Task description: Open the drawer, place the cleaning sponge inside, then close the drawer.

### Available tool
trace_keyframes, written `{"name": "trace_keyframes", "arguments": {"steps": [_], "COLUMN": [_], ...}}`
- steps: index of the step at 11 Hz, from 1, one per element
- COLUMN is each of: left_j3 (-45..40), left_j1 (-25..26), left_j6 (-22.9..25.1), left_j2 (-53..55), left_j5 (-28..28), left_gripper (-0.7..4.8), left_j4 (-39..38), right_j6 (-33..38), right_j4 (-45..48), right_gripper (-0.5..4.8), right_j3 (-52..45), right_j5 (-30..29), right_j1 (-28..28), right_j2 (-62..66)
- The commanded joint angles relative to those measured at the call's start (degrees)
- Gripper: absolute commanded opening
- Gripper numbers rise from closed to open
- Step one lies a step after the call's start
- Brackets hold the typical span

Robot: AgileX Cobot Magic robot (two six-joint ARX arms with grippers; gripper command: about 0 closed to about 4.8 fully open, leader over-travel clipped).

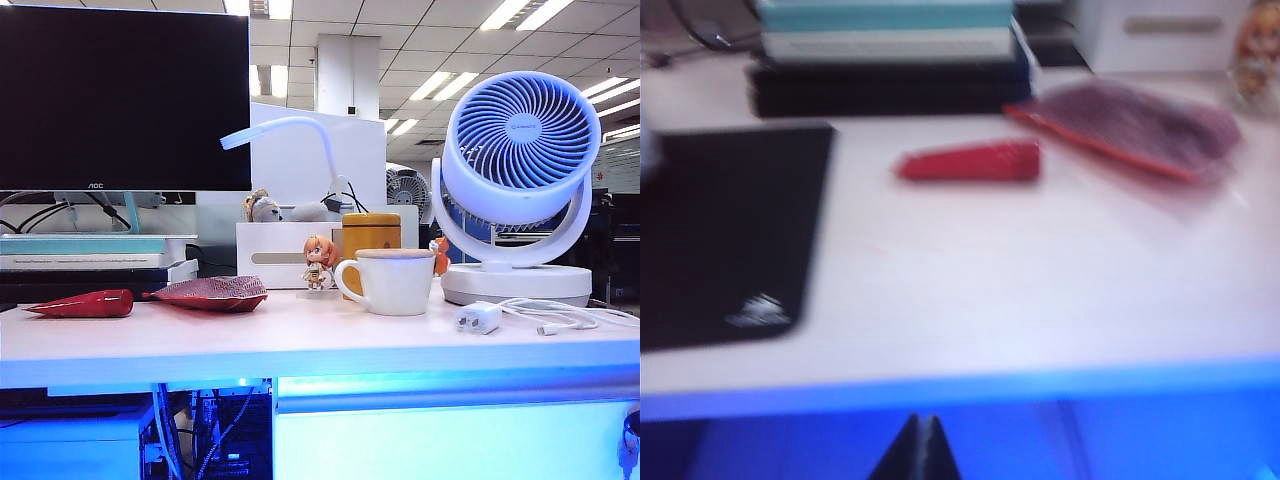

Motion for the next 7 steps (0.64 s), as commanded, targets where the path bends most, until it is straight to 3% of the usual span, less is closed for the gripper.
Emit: {"name": "trace_keyframes", "arguments": {"steps": [1,7], "left_j3": [-0.24,-0.24], "left_j1": [1.14,1.09], "left_j6": [4.00,3.93], "left_j2": [-2.56,-2.56], "left_j5": [-1.25,-0.55], "left_gripper": [-0.06,-0.01], "left_j4": [-1.16,-0.90], "right_j6": [-0.15,-0.15], "right_j4": [0.76,0.72], "right_gripper": [-0.01,-0.01], "right_j3": [0.28,0.28], "right_j5": [-0.33,-0.31], "right_j1": [0.07,0.07], "right_j2": [-0.02,-0.02]}}
